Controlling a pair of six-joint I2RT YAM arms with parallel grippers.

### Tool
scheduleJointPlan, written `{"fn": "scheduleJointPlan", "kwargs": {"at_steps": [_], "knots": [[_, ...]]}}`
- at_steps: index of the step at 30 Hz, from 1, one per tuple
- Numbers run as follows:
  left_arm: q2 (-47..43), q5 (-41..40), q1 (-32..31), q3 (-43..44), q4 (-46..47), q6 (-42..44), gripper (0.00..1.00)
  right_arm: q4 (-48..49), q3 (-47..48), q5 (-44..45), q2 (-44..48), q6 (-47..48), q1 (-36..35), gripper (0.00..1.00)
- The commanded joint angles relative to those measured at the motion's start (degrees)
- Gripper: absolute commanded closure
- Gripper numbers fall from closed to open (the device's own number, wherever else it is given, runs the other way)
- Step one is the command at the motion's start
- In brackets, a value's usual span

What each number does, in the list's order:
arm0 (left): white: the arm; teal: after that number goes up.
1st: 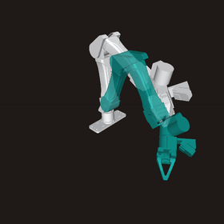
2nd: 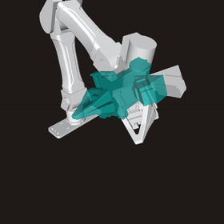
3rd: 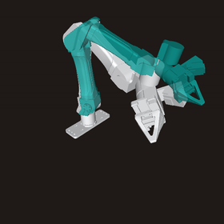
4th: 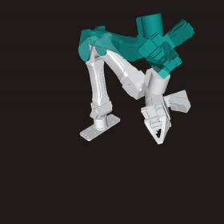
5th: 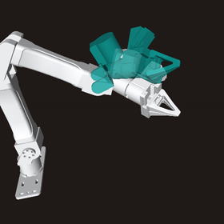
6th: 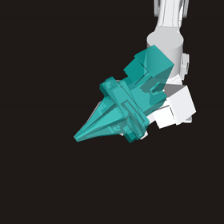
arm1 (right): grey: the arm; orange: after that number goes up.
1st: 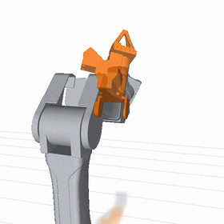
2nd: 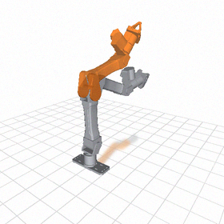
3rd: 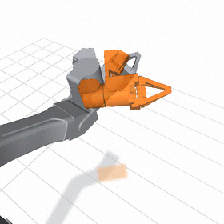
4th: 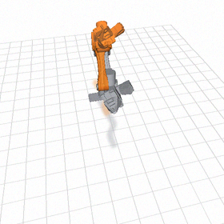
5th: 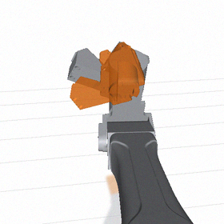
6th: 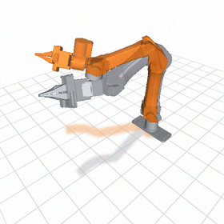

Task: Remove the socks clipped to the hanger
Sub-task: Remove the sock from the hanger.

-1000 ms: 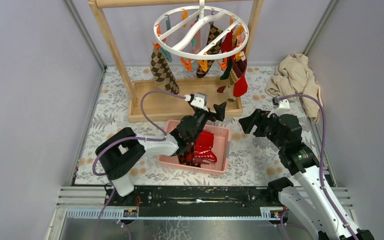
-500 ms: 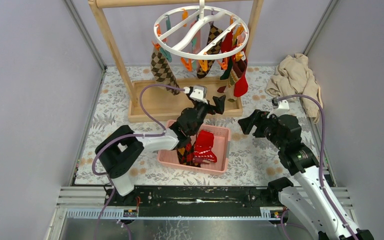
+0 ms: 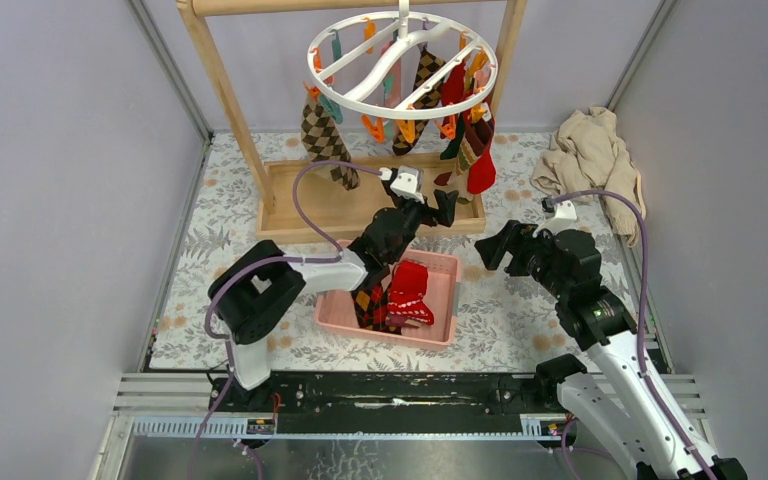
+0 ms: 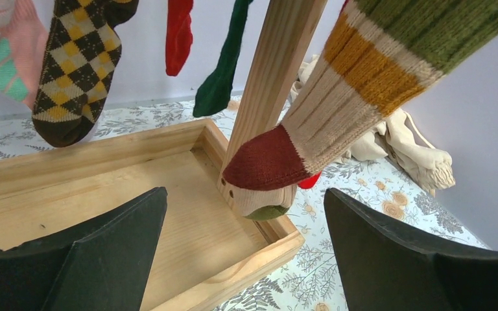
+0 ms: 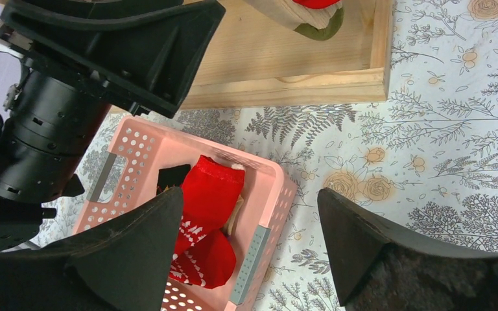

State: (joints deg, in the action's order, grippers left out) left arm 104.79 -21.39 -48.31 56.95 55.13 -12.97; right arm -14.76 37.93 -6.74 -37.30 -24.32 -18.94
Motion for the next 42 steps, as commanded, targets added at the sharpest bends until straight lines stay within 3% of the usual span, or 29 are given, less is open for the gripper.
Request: {"fn": "scheduleJointPlan", "kwargs": {"at_steps": [1, 15, 18, 22, 26, 29, 42], "knots": [[1.5, 0.9, 0.5, 3.1, 0.3, 0.2, 0.01, 2.4, 0.4, -0.8, -0.4, 0.0, 0.2, 0.16], [5.9, 3.3, 2.0, 8.4, -0.8, -0.6, 0.05, 0.4, 2.1, -0.4, -0.3, 1.0, 0.2, 0.16], [6.1, 4.5, 2.5, 9.2, -1.0, -1.6, 0.22, 0.0, 2.2, -0.2, -0.2, 1.3, 0.2, 0.15], [5.4, 7.8, 3.7, 10.1, -3.6, -4.4, 0.67, 0.0, 2.3, -0.2, -0.3, 1.4, 0.2, 0.15], [3.3, 10.7, 4.6, 10.7, -8.2, -5.8, 0.88, 0.3, 2.3, -0.5, -0.5, 1.1, 0.3, 0.15], [0.9, 13.5, 5.1, 10.8, -12.0, -7.0, 0.93, 0.5, 2.1, -0.6, -0.4, 1.0, 0.2, 0.15], [-11.9, 21.0, 5.4, 1.3, -13.8, -9.5, 0.93, 1.0, 2.2, -0.6, -0.3, 0.9, 0.2, 0.15]]}}
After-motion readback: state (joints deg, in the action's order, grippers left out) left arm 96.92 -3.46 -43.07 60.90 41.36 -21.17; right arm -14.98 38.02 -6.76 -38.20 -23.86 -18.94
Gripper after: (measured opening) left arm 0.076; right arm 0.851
